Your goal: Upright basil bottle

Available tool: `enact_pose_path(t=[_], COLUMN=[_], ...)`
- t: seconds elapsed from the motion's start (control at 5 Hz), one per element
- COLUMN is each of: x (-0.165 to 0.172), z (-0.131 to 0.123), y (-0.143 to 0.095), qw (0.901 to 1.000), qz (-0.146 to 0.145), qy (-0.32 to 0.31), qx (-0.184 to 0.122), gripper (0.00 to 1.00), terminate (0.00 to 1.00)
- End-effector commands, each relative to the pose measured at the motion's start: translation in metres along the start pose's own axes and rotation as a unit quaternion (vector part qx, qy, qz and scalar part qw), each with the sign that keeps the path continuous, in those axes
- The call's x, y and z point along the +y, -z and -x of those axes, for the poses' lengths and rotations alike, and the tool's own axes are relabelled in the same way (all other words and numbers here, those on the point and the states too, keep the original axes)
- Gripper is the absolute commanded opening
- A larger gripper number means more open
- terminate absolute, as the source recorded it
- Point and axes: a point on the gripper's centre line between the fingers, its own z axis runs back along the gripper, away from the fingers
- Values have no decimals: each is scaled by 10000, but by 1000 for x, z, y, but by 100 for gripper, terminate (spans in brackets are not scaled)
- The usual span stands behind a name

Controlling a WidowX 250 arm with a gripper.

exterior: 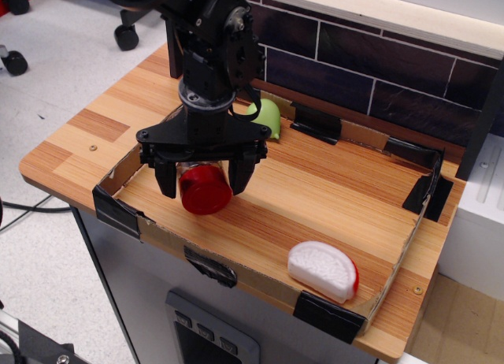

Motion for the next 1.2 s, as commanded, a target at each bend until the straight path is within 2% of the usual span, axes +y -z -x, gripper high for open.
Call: enact_pose_path(t=[0.0,0.8,1.0], x=[-4,-5,-6], z=[2,9,6], y=[3,15,16], qw=[9998,9995,9998], qz=[30,-47,-50], qy=[-129,-299,-106], qx=[-128,-99,-153], gripper=[100,100,0], terminate=[0,0,0])
